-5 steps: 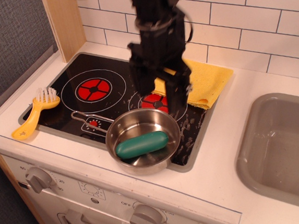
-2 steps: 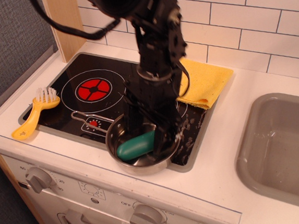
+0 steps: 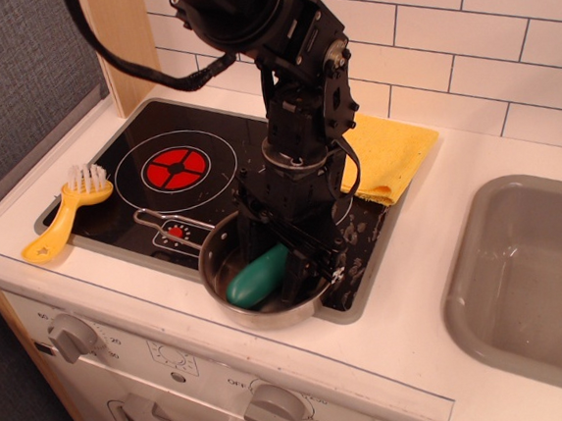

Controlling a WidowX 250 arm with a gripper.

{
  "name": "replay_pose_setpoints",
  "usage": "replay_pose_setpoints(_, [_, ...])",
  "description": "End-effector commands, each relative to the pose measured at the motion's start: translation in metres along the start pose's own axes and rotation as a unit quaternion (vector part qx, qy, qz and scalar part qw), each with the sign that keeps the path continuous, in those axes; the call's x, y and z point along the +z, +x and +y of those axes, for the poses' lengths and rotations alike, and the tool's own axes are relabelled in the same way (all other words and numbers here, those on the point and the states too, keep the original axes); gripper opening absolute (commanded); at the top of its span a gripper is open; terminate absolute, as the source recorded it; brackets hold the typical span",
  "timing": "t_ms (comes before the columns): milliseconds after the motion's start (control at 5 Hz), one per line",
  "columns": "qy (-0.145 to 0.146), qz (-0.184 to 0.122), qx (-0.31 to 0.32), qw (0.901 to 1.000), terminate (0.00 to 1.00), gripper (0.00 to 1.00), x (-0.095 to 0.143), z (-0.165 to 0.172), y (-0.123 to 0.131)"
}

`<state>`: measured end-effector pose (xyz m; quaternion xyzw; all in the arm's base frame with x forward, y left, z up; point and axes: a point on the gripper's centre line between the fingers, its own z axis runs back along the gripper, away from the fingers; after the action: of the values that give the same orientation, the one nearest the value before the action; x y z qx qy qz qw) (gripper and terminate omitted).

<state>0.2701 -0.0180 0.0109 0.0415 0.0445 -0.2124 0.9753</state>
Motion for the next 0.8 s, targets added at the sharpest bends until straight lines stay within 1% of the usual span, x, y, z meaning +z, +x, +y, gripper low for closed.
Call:
replay_pose_setpoints(0, [0.023,-0.063,0.026,0.9974,0.00,0.00,0.040,0.014,0.003])
replay_pose_setpoints(200, [0.024,-0.075,0.084,0.9934,0.00,0.00,0.067,0.026,0.009])
replay_pose_setpoints(400, [0.020,-0.063,0.138,0.9882,0.00,0.00,0.067,0.056,0.030])
replay_pose_setpoints(600, [0.033,-0.045,0.140,0.9885,0.00,0.00,0.054,0.084,0.057])
